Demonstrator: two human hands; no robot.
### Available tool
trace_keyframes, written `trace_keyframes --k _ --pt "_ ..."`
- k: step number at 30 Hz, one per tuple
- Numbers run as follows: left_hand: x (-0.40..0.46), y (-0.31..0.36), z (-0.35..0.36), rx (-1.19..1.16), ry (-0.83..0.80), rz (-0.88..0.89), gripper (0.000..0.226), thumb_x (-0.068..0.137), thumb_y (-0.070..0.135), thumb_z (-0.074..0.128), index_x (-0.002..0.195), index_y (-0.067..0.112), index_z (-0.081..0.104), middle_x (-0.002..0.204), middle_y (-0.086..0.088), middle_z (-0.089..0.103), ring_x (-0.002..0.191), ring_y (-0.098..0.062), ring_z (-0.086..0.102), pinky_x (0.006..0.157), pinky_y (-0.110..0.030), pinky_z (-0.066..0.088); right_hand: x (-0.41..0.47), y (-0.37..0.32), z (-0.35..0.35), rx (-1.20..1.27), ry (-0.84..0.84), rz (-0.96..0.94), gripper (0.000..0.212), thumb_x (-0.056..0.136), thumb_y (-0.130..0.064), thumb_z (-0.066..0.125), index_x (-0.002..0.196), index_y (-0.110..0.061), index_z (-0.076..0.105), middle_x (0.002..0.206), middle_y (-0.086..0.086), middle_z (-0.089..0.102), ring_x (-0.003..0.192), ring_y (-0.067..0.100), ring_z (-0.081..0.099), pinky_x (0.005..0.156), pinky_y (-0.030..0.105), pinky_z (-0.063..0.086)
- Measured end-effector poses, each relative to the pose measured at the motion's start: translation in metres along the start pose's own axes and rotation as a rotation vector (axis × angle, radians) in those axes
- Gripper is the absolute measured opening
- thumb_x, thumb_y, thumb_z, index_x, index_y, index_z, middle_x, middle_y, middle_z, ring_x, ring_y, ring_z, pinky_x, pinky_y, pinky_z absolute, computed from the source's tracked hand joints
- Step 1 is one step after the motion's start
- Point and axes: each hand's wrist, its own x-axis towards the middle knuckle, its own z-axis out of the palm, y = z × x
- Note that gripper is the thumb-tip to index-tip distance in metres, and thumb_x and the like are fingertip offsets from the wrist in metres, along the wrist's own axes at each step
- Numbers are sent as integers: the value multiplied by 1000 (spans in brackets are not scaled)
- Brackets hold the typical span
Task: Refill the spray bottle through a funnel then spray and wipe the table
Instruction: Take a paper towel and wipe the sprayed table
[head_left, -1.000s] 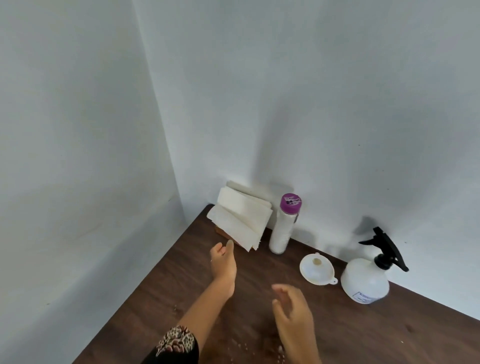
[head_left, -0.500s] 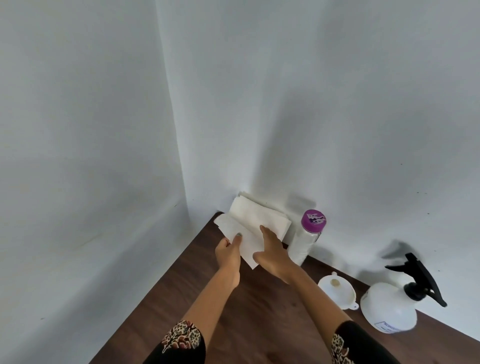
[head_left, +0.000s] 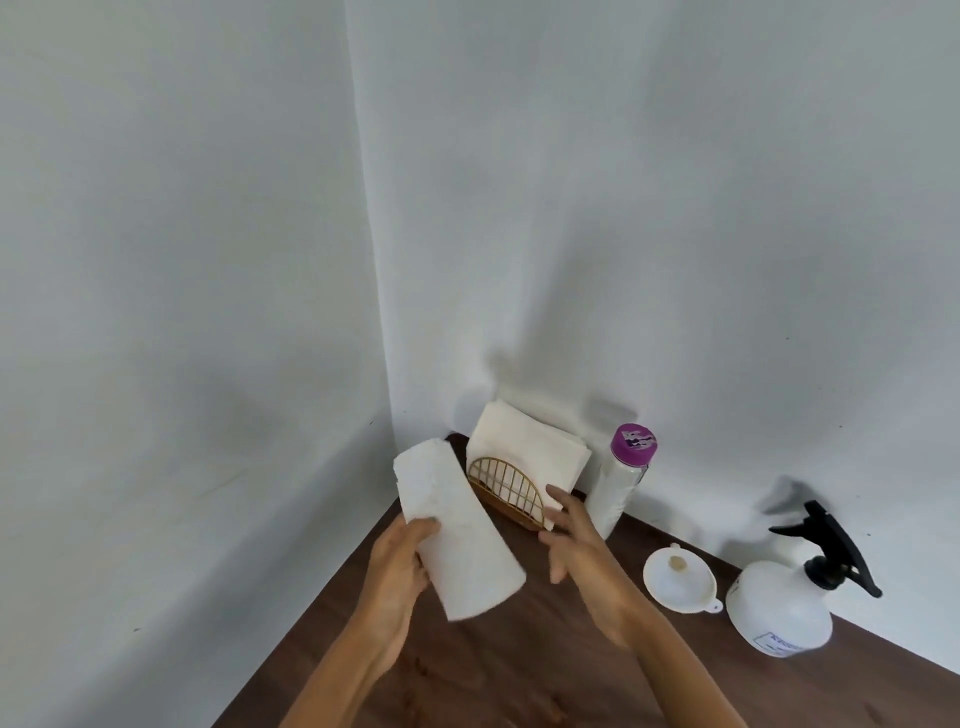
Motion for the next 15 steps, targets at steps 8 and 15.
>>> trace_keyframes --k 8,15 --pt "-90 -15 -22 -19 -253 -298 43 66 20 62 107 8 62 98 -16 72 84 -27 71 63 -33 57 -109 60 31 616 -150 446 69 73 -53 64 128 -12 54 123 20 61 108 35 63 92 49 51" --pt "-132 -28 -34 361 -219 -304 22 84 22 64 105 16 64 101 -3 73 90 -17 70 70 -30 56 -188 83 48 679 164 219 60 65 -2 73 122 -7 54 107 18 70 97 34 67 82 46 56"
